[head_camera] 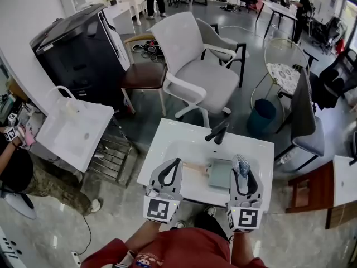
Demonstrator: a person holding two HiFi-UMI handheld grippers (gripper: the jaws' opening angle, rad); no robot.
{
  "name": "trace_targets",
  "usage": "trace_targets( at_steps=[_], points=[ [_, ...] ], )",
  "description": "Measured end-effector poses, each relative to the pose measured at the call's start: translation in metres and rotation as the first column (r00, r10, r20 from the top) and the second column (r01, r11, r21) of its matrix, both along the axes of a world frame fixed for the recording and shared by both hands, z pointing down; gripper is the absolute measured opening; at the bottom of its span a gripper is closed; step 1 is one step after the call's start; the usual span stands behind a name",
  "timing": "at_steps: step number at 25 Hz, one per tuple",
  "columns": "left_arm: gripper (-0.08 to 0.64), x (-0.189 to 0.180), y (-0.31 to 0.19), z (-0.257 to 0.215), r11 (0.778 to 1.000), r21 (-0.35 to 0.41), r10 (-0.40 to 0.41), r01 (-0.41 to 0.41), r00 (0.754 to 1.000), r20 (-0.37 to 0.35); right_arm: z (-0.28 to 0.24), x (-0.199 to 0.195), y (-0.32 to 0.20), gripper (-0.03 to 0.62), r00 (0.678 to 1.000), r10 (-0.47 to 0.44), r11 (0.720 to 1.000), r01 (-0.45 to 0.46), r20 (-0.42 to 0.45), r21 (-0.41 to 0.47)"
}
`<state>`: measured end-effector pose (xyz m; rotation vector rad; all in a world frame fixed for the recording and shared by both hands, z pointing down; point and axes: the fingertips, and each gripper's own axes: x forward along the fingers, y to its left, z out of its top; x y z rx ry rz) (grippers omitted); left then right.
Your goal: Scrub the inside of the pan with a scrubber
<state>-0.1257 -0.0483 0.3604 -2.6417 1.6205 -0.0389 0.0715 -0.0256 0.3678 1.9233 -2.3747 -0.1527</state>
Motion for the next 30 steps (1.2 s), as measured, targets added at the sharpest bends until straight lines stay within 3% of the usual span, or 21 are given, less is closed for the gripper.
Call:
trace_targets(
  at_steps=[16,23,30],
  points=[
    [0.014,0.104,-0.094,-0.021,0.999,0.027,-0.036,0.035,0.998,0.049,0.000,0.106,-0.106,0.193,0.998,-0.052,0.999,0.052,0.040,0.004],
    [0.014,0.110,-0.117,-0.017,0.999,0.020,-0.042,0.041,0.997,0.060,0.012,0.113,-0.130,0.193,0.998,-0.054,0.998,0.055,0.034,-0.031],
    [0.014,0.101,-0.138,-0.011,1.000,0.016,0.010,-0.011,0.999,0.030,0.013,0.092,-0.147,0.193,0.999,-0.034,0.999,0.034,-0.001,-0.035]
  ],
)
